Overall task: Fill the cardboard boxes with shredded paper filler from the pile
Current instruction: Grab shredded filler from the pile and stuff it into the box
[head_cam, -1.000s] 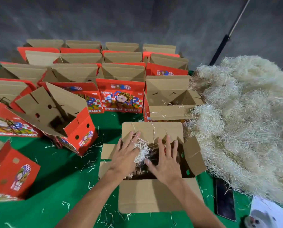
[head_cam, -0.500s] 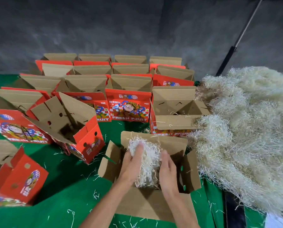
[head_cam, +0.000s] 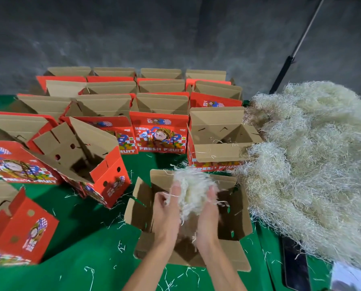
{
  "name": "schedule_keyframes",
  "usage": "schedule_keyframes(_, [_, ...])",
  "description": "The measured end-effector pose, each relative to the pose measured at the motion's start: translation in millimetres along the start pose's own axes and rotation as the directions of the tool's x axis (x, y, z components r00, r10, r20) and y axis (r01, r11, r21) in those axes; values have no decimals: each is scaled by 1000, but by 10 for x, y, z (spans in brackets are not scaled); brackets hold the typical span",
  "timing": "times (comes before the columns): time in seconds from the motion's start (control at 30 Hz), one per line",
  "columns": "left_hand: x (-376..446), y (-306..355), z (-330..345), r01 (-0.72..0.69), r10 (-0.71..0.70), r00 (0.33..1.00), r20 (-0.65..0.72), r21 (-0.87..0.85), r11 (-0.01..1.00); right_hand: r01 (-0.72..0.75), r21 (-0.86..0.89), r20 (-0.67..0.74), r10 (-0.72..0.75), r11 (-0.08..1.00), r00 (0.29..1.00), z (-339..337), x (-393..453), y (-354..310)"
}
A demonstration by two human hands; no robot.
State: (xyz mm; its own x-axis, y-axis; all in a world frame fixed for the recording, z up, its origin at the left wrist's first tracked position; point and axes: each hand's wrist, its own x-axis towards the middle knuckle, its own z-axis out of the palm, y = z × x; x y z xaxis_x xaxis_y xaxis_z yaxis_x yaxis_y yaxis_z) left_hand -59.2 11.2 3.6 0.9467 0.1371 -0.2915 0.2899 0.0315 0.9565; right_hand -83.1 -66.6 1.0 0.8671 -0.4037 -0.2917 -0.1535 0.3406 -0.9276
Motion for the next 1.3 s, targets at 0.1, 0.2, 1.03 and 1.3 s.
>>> schedule_keyframes(0.1, [-111,-68,44,19,-24,997,72,83,996,-9,-200,-39,1,980,999,121,-115,90])
schedule_keyframes(0.2, [-6,-33,-116,167,-177,978,110,97,981,-112,-168,-196,78,980,978,-47,-17,32])
schedule_keyframes(1.03, [228,-31,-35,127,-135,988,81,100,987,58,-314,-348,-171,948,922,-312,94,-71])
schedule_keyframes(1.3, [45,-41,82,176,-174,983,67,-36,984,88,-237,-280,-155,968,947,-210,52,-8])
